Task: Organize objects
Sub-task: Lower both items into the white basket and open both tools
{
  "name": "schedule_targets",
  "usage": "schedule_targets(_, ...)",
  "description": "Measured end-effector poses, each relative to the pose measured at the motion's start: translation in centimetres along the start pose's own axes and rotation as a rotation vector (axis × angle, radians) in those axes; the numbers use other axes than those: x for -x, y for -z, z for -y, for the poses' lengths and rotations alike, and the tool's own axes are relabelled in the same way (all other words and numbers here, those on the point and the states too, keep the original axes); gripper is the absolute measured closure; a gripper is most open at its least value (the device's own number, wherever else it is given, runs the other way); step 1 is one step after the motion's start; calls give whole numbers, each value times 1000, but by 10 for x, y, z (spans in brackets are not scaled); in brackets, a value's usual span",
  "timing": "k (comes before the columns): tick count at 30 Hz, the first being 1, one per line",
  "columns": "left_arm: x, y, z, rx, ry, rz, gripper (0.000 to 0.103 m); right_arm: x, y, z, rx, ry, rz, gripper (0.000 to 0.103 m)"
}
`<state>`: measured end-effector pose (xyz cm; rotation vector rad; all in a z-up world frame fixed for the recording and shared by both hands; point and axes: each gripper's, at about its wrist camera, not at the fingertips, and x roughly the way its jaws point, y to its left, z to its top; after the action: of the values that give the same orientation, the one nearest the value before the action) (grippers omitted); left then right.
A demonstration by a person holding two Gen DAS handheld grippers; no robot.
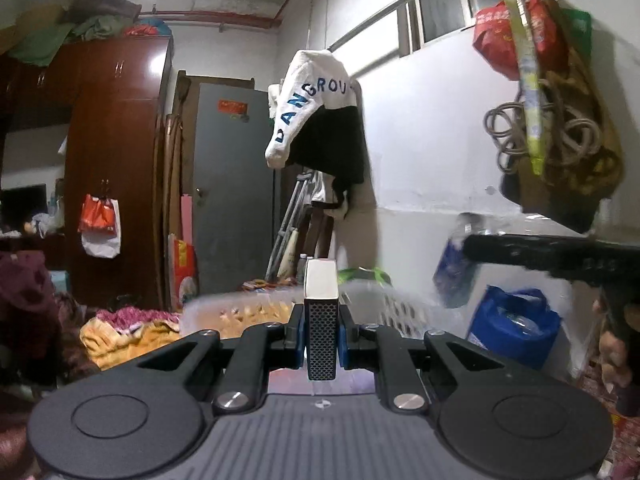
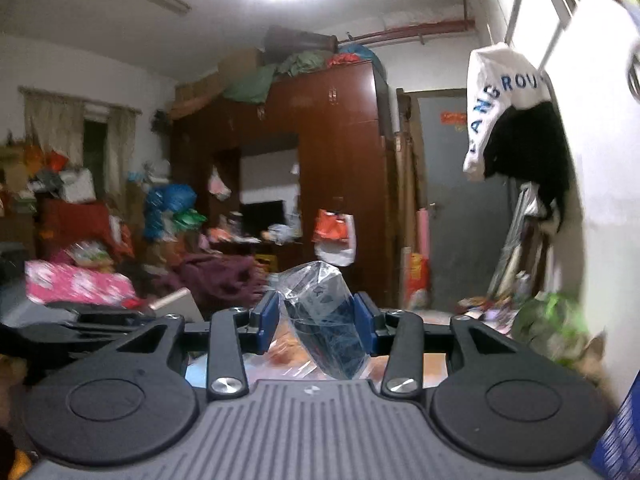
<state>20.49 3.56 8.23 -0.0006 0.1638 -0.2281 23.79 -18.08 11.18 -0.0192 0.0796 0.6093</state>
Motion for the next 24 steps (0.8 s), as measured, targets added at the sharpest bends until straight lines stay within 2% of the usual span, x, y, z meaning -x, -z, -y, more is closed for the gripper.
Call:
schedule_targets(4,-39,-22,0,0,-51,-53,85,-55,-20,11,16,42,-86,59)
schedule_targets(8,-68,-27,3,-24,-87,-106,82,-88,-14,16,31,74,-154,59)
schedule_targets(9,-77,-26,3,-27,-91,-125,65,-91,-11,16,38,82,-152,58)
schedule_targets(10,-85,-26,1,-31,-108,-158,51,-94,-8,15,43,103,-152,52)
schedule_targets(11,-95,-23,-1,-32,-135,-201,32,-99,-5,15,49,123,-168,33)
schedule_targets(13,-90,-17,-9,-20,-165,-203,32,-99,1,14,49,132,-207,7)
schedule_targets(16,-52,-7,-20,34,-105,-128,31,-64,8,10,44,133,-164,0)
schedule_targets(19,-11,7,-28,85,-50,-62,23,-30,19,10,-25,77,-126,0)
schedule_targets(22,13,34,-33,72,-72,-76,23,-11,45,7,-68,54,-164,0)
schedule_targets(24,10,50,-40,87,-69,-143,23,-11,64,2,-74,54,-219,0)
